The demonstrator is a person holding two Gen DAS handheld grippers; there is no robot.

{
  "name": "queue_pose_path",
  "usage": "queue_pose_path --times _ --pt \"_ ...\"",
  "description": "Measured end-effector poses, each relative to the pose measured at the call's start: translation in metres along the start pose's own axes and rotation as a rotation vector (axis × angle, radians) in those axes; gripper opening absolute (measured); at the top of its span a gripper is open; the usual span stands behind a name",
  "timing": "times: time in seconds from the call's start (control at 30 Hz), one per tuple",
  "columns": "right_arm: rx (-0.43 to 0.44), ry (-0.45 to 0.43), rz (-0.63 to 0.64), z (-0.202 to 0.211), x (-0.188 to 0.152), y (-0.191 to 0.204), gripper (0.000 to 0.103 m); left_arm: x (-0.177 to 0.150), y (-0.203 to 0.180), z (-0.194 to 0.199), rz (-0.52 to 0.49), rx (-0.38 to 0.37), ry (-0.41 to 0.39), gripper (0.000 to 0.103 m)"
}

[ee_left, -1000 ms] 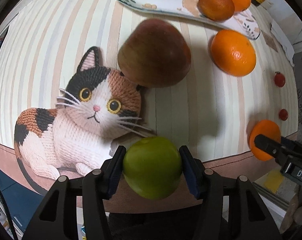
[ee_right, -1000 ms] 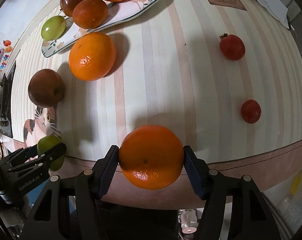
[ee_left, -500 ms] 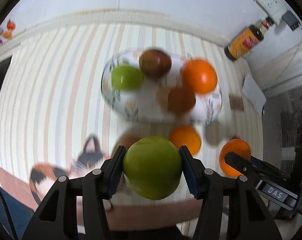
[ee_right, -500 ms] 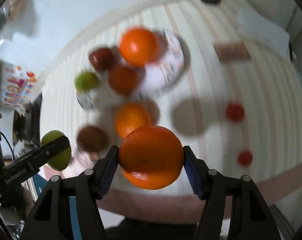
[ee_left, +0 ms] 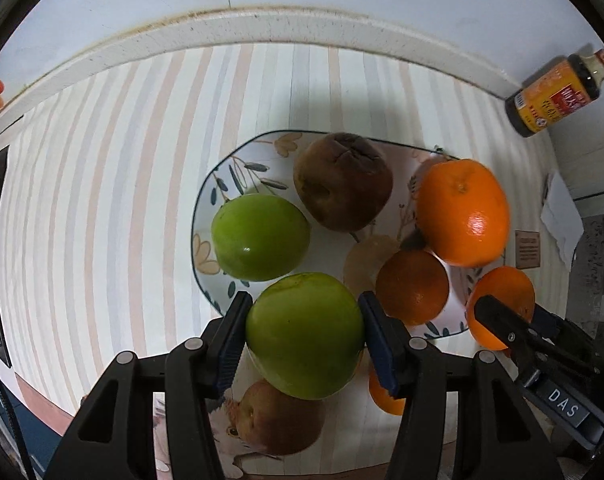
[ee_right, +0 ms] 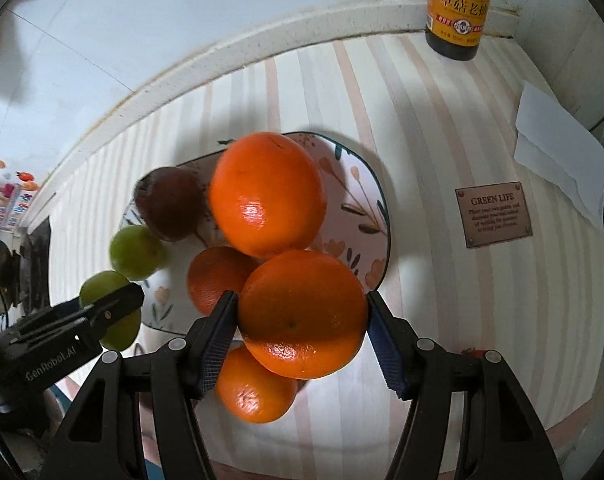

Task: Organize fruits
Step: 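Carry both fruits onto the white plate and open both tools, then lift both open tools away from the plate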

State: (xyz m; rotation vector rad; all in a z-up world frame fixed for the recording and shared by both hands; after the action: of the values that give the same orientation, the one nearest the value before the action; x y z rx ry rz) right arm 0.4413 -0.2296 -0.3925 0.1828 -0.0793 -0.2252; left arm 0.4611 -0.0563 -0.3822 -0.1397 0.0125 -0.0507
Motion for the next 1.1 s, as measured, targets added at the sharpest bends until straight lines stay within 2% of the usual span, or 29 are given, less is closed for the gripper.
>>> queue_pose_path --times 0.13,0.17,0.2,0.23,0.27,0.33,0.4,0.8,1.1 --pt "0.028 0.018 -0.056 -0.012 0.001 -0.009 0.068 -0.001 0.002 -0.014 0.025 -0.009 0.052 0.052" --pt "0.034 0.027 -0.066 -0.015 0.000 -0.011 0.073 -0.002 0.004 -0.017 0.033 -0.009 0.061 0.052" --pt "0.055 0.030 -0.081 -0.017 0.001 -0.013 0.091 -0.001 0.006 -0.020 0.042 -0.004 0.067 0.053" --pt "0.066 0.025 -0.090 -0.017 0.000 -0.014 0.098 -0.001 0.007 -0.020 0.047 -0.009 0.064 0.062" --pt "0.063 0.014 -0.091 -0.014 0.001 -0.016 0.098 0.001 0.007 -0.018 0.047 -0.018 0.047 0.073" --pt "0.068 0.001 -0.092 -0.009 0.003 -0.016 0.098 0.001 0.008 -0.012 0.043 -0.015 0.020 0.087" --pt "0.073 -0.003 -0.096 -0.004 0.003 -0.017 0.098 0.002 0.009 -0.006 0.043 -0.016 0.004 0.088" --pt "-0.137 -0.073 0.024 0.037 -0.009 -0.011 0.098 -0.012 0.023 0.038 0.020 0.056 -0.105 0.088" --pt "-0.175 -0.147 0.081 0.076 -0.028 -0.005 0.098 -0.043 0.022 0.083 -0.001 0.063 -0.206 0.088"
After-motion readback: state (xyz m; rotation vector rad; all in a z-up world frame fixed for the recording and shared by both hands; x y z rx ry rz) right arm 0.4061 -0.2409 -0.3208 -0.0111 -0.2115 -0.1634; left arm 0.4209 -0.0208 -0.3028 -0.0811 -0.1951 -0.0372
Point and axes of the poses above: each gripper's, at about its wrist camera, not at the fingertips, and z roughly against the way its jaws point, y to its left, x to its top, the point moved 8 cm from there along -z, roughly the way its jaws point, and after that the axes turned 1 degree about z, right-handed, at the moved point
